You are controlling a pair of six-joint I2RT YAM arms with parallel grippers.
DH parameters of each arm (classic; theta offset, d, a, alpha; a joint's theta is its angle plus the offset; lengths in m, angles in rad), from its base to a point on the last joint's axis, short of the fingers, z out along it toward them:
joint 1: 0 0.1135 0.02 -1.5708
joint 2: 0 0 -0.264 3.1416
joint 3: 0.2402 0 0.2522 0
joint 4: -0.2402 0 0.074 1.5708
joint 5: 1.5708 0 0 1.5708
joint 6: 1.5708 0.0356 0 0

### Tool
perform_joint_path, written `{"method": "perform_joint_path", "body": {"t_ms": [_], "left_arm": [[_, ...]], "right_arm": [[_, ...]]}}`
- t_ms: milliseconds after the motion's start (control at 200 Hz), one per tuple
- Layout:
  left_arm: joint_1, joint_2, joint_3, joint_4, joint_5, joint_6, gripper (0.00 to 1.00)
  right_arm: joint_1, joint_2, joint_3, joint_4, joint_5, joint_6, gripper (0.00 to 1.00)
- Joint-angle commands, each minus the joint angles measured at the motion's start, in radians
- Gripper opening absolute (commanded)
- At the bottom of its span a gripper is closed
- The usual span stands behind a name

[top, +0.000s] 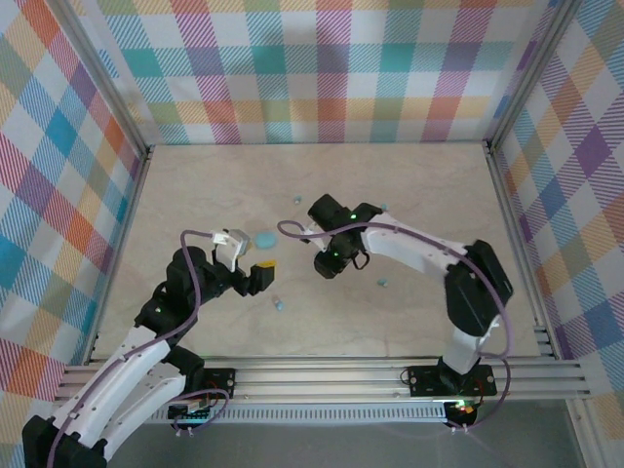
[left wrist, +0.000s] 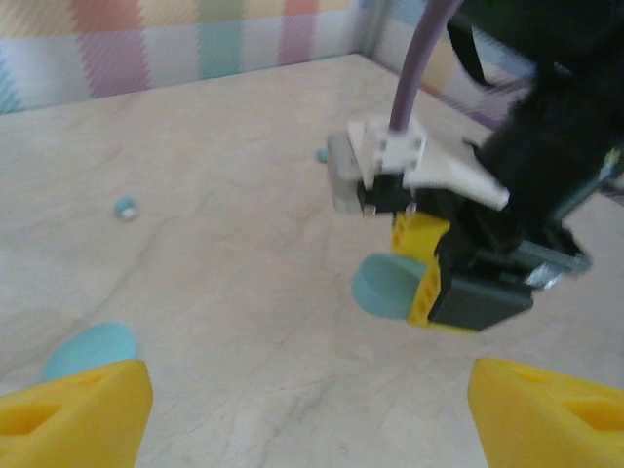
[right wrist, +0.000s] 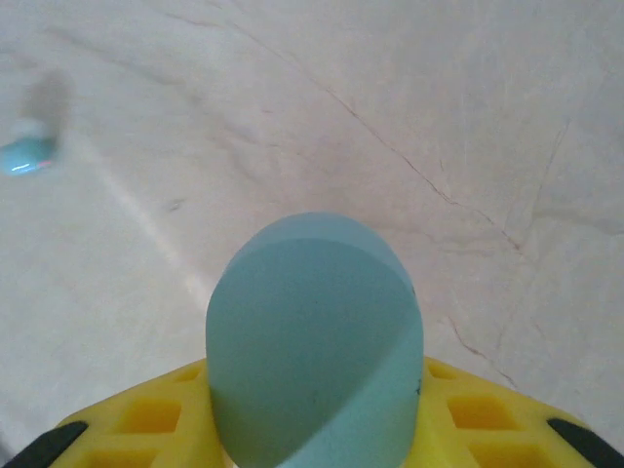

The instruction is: Insert wireless bluetooth earbuds into charging case

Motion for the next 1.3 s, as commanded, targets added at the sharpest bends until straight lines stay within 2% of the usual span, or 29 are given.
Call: {"method": "perform_joint_path", "body": {"t_ms": [0, 130, 355, 555, 740, 940, 1295], "left_arm": [[0.011, -0.001, 0.046, 0.036, 0.232, 0.097, 0.84], [0.006, 0.01, 0.073, 0.029, 0.447, 0.302, 0.83], [-0.018, 0.174, 0.231, -0.071, 0.543, 0.445, 0.8], [-0.051, 0.295, 0.254, 0.066, 0.542, 0.403, 0.78], [-0.094, 0.363, 0.272, 0.087, 0.531, 0.394, 0.73], [-0.138, 0.399, 0.274, 0.112, 0.505, 0.376, 0.72], [-0.147, 0.448, 0.285, 0.152, 0.494, 0.348, 0.72]], "right_arm": [[-0.007, -0.092, 0.065, -0.123, -0.119, -0.218, 0.2], [-0.007, -0.149, 0.137, -0.241, -0.212, -0.354, 0.21], [-0.007, -0.181, 0.245, -0.375, -0.224, -0.459, 0.21], [-0.006, -0.185, 0.259, -0.38, -0.249, -0.512, 0.21], [-0.004, -0.189, 0.268, -0.363, -0.285, -0.542, 0.2], [-0.001, -0.187, 0.266, -0.358, -0.296, -0.564, 0.2], [0.003, -0.198, 0.254, -0.346, -0.324, -0.583, 0.2]]}}
